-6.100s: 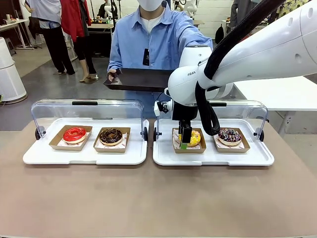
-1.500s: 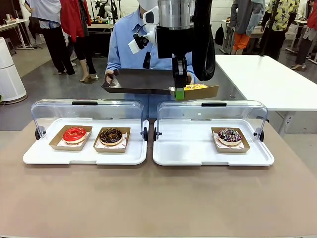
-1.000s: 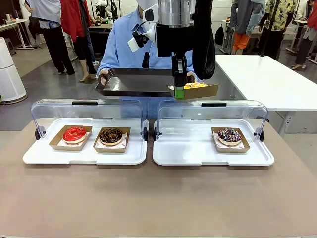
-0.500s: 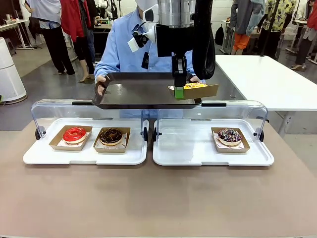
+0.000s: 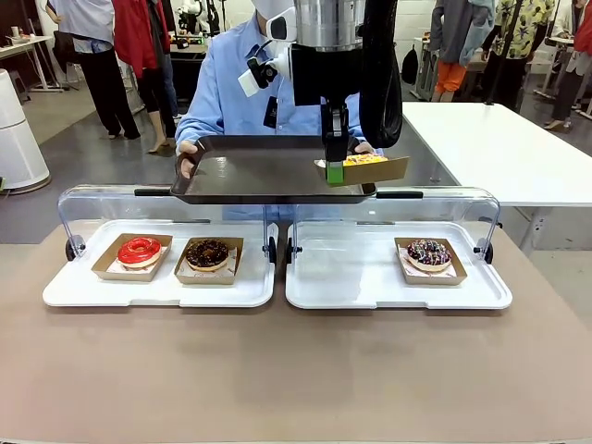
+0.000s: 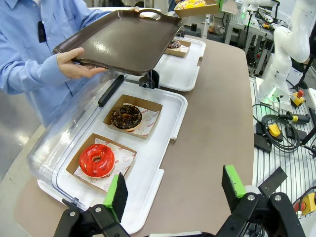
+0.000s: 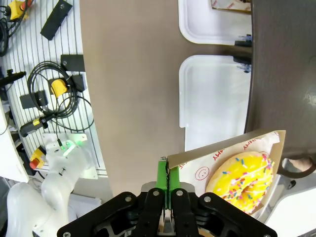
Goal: Provide the desired donut to the person.
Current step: Place the picked Paper togo box onto the Handle tray extended by the person.
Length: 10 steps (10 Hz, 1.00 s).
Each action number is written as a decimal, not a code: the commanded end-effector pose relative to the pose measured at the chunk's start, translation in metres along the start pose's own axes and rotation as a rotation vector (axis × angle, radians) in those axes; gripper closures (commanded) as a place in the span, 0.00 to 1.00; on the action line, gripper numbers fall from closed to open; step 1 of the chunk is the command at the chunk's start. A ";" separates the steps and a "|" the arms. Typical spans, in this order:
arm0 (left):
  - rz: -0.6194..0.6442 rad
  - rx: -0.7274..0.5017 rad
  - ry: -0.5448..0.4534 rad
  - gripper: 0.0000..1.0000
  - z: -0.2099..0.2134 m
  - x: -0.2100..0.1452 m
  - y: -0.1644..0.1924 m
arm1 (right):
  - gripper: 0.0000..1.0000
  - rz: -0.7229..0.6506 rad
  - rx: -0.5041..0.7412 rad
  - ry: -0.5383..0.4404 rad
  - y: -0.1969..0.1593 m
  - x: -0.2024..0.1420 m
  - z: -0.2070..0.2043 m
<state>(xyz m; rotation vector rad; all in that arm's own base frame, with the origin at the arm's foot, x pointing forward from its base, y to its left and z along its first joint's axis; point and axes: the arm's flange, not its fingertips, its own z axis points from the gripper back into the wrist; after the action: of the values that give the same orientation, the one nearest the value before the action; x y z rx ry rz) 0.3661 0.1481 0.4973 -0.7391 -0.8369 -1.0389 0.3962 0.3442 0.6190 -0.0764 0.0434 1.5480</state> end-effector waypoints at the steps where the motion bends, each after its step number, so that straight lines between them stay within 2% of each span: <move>1: -0.014 0.003 -0.025 0.00 0.001 0.000 0.001 | 1.00 -0.006 0.002 0.000 0.003 0.000 0.002; 3: -0.014 0.003 -0.025 0.00 0.001 0.000 0.001 | 0.98 0.000 0.000 0.000 0.000 0.000 0.000; 6: -0.014 0.003 -0.025 0.00 0.001 0.000 0.001 | 0.98 0.008 -0.104 -0.036 -0.022 0.006 0.024; 9: -0.014 0.003 -0.025 0.00 0.001 0.000 0.001 | 0.98 -0.032 -0.147 -0.069 -0.071 0.006 0.020; 10: -0.014 0.003 -0.025 0.00 0.001 0.000 0.001 | 0.98 -0.001 -0.144 -0.115 -0.085 0.006 0.015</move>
<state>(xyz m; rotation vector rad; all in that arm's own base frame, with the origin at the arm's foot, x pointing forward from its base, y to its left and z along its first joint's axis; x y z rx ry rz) 0.3661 0.1482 0.4973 -0.7391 -0.8369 -1.0386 0.4678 0.3471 0.6357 -0.1142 -0.1289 1.5222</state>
